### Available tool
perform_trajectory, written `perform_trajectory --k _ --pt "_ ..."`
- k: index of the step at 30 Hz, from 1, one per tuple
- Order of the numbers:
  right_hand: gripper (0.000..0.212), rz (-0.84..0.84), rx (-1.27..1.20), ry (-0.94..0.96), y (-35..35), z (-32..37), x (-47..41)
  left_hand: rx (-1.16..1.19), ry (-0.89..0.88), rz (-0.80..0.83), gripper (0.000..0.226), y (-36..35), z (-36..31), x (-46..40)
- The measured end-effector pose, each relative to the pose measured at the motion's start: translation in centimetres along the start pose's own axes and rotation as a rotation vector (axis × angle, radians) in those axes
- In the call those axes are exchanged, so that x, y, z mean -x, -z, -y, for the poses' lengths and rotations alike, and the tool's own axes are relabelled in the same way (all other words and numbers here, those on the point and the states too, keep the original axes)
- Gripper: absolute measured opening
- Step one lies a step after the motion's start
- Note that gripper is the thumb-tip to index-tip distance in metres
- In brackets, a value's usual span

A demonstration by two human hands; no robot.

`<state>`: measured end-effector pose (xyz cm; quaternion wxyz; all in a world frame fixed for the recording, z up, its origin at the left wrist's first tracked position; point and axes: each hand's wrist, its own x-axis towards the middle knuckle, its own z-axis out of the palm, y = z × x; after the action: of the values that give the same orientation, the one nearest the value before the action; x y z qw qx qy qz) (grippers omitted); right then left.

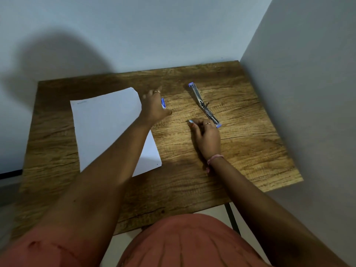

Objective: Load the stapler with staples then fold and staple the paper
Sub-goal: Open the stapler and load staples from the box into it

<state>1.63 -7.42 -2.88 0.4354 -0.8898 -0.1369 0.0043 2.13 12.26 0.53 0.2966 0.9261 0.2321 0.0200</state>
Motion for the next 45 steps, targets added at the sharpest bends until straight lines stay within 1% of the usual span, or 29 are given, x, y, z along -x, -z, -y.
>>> perform_trajectory --k 2,4,5,7,10,13,17,19,25,28,29,31,34,38,41,45 --pt "0.017 -0.015 -0.071 -0.012 0.7 -0.3 0.2 0.078 -0.039 -0.065 0.072 -0.3 -1.3 0.4" --pt "0.014 -0.046 -0.114 -0.033 1.7 -0.8 0.7 0.258 -0.051 -0.119 0.049 -0.9 -2.9 0.9" --pt "0.013 -0.058 -0.141 -0.058 2.2 -1.1 0.9 0.349 -0.044 -0.116 0.039 -1.2 -3.8 1.1" --pt "0.011 -0.084 -0.189 -0.115 3.2 -2.0 1.4 0.513 -0.017 -0.037 0.029 -2.3 -5.4 1.2" --pt "0.013 -0.137 -0.254 -0.169 4.8 -3.3 2.1 0.682 0.076 0.16 0.034 -3.6 -7.3 1.0" --pt "0.013 -0.154 -0.291 -0.173 5.8 -4.2 2.6 0.677 0.116 0.279 0.04 -4.2 -8.1 0.5" --pt "0.015 -0.129 -0.385 -0.234 6.1 -4.5 2.6 0.704 0.182 0.283 0.037 -4.7 -8.2 -0.2" --pt "0.018 -0.116 -0.457 -0.284 6.3 -4.5 2.4 0.704 0.181 0.292 0.037 -5.1 -8.4 -0.2" --pt "0.018 -0.06 -0.601 -0.343 7.0 -4.4 2.5 0.717 0.204 0.132 0.02 -6.6 -9.0 0.1" --pt "0.018 -0.05 -0.656 -0.393 7.2 -4.5 2.4 0.656 0.15 0.136 0.026 -6.8 -9.1 0.1" --pt "0.017 -0.047 -0.651 -0.397 7.2 -4.5 2.3 0.629 0.135 0.154 0.03 -6.9 -9.1 0.2" --pt "0.012 -0.042 -0.621 -0.394 7.2 -4.5 2.3 0.618 0.102 0.241 0.035 -6.7 -9.4 0.4" --pt "0.006 -0.045 -0.612 -0.394 7.2 -4.3 2.4 0.567 0.065 0.307 0.036 -6.1 -10.0 0.7" --pt "0.009 -0.039 -0.58 -0.381 7.3 -4.2 2.4 0.619 0.109 0.38 0.037 -5.2 -10.9 1.1" --pt "0.016 -0.034 -0.566 -0.387 7.3 -4.0 2.4 0.68 0.163 0.374 0.034 -5.0 -11.3 1.1" --pt "0.016 -0.057 -0.599 -0.393 7.5 -3.8 2.5 0.771 0.196 0.281 0.028 -5.6 -10.9 1.5"
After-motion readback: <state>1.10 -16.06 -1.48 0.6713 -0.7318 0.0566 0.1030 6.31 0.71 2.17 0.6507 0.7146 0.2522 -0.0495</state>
